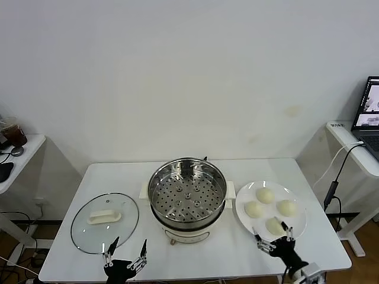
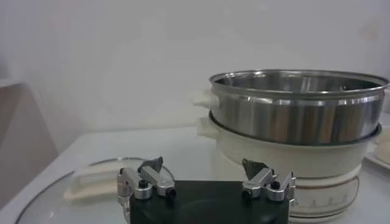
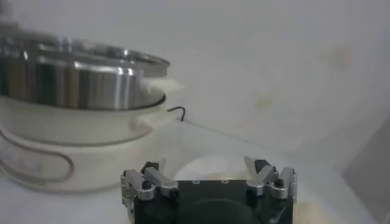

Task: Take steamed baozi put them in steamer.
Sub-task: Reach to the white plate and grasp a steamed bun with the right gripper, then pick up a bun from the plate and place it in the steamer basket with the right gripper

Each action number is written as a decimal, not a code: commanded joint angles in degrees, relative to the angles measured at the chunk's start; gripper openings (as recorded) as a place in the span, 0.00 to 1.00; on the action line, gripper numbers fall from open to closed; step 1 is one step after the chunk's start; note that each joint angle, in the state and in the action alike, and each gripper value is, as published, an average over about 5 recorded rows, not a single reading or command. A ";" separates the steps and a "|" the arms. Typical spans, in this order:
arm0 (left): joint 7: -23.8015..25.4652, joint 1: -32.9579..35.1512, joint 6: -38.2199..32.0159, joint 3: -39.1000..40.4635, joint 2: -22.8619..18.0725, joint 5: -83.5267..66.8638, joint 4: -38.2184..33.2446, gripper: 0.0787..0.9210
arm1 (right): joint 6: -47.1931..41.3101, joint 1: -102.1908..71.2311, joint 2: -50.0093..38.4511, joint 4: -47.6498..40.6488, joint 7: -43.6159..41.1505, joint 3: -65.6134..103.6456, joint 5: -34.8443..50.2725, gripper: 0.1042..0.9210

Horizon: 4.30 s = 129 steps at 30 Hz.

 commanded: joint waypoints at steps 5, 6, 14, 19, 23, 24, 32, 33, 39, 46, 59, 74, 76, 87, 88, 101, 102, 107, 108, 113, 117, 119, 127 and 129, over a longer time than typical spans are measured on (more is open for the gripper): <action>0.78 -0.84 -0.33 -0.66 -0.27 2.01 0.05 0.88 | -4.40 13.67 -22.32 -7.54 -11.71 0.65 -15.29 0.88; 0.80 -0.88 -0.36 -0.78 -0.37 2.18 0.07 0.88 | -4.42 15.70 -24.19 -8.83 -13.64 -0.10 -16.98 0.88; 1.01 -0.67 -1.68 -1.44 -1.65 4.27 0.38 0.88 | -4.09 37.77 -33.87 -20.36 -30.97 -15.37 -26.05 0.88; 0.56 -0.37 -2.11 -2.03 -2.15 4.50 0.29 0.88 | -3.52 55.59 -33.45 -29.60 -37.69 -31.82 -26.12 0.88; 0.37 -0.21 -2.40 -2.95 -2.21 4.48 0.13 0.88 | -2.16 67.80 -29.99 -37.17 -42.05 -44.41 -25.87 0.88; 0.35 -0.15 -2.51 -3.18 -2.23 4.51 0.09 0.88 | -1.62 70.82 -28.76 -39.36 -43.05 -47.42 -25.67 0.88; 0.21 -0.11 -2.98 -4.37 -2.68 4.52 0.08 0.88 | -0.83 82.39 -20.24 -51.36 -48.45 -62.61 -22.84 0.88; 0.21 -0.18 -2.98 -4.49 -2.69 4.51 0.14 0.88 | -1.18 82.91 -19.57 -52.21 -48.82 -63.56 -22.78 0.88; 0.20 -0.67 -3.06 -5.15 -2.59 4.35 0.75 0.88 | -3.03 84.05 -17.84 -55.01 -48.67 -67.38 -22.29 0.88; 0.24 -1.33 -3.25 -5.58 -2.52 4.37 1.33 0.88 | -2.99 83.88 -16.00 -56.11 -46.53 -67.98 -23.45 0.88; 0.34 -1.76 -3.56 -7.03 -2.28 4.10 1.33 0.88 | -2.55 84.14 -11.90 -59.23 -44.78 -68.86 -25.99 0.88; 0.40 -2.22 -3.80 -7.70 -2.09 3.83 1.50 0.88 | -3.08 83.77 -10.25 -59.90 -43.73 -69.76 -27.44 0.80; 0.40 -2.23 -3.83 -7.70 -2.08 3.82 1.53 0.88 | -3.26 83.76 -10.43 -59.66 -43.80 -69.88 -27.47 0.74; 0.40 -1.80 -4.10 -7.39 -2.20 3.94 1.14 0.88 | -3.88 83.50 -12.21 -57.12 -44.28 -70.42 -26.46 0.53; 0.41 -1.77 -4.12 -7.28 -2.22 3.98 1.12 0.88 | -3.91 83.50 -12.42 -56.81 -44.35 -70.42 -26.30 0.53; 0.61 -2.40 -3.84 -7.09 -1.53 3.64 0.69 0.88 | -4.37 95.72 -19.04 -46.24 -45.86 -77.36 -13.03 0.50; 0.62 -2.52 -3.82 -7.11 -1.45 3.50 0.77 0.88 | -4.27 98.19 -19.36 -45.36 -46.06 -78.71 -11.26 0.50; 0.71 -3.25 -3.70 -7.30 -0.90 2.57 1.09 0.88 | -2.97 110.88 -18.39 -43.24 -46.49 -87.51 -1.87 0.50; 0.73 -3.41 -3.66 -7.36 -0.82 2.41 1.14 0.88 | -2.63 113.07 -17.65 -43.16 -46.39 -89.14 0.38 0.50; 0.81 -4.24 -3.53 -7.74 -0.44 1.79 1.59 0.88 | -0.17 122.10 -11.69 -43.17 -45.79 -96.65 9.19 0.51; 0.84 -4.69 -3.55 -8.13 0.00 1.31 2.28 0.88 | 3.83 125.49 -4.25 -43.14 -46.07 -101.65 12.04 0.51; 0.85 -4.83 -3.56 -8.38 0.19 1.13 2.61 0.88 | 6.23 125.67 -0.61 -43.31 -46.52 -103.36 12.86 0.52; 0.93 -4.99 -3.56 -9.98 0.79 0.47 3.16 0.88 | 19.75 123.00 8.67 -44.23 -49.48 -109.25 8.98 0.53; 0.97 -5.01 -3.58 -10.28 0.81 0.30 3.19 0.88 | 23.34 121.86 9.84 -44.65 -49.20 -110.00 5.29 0.54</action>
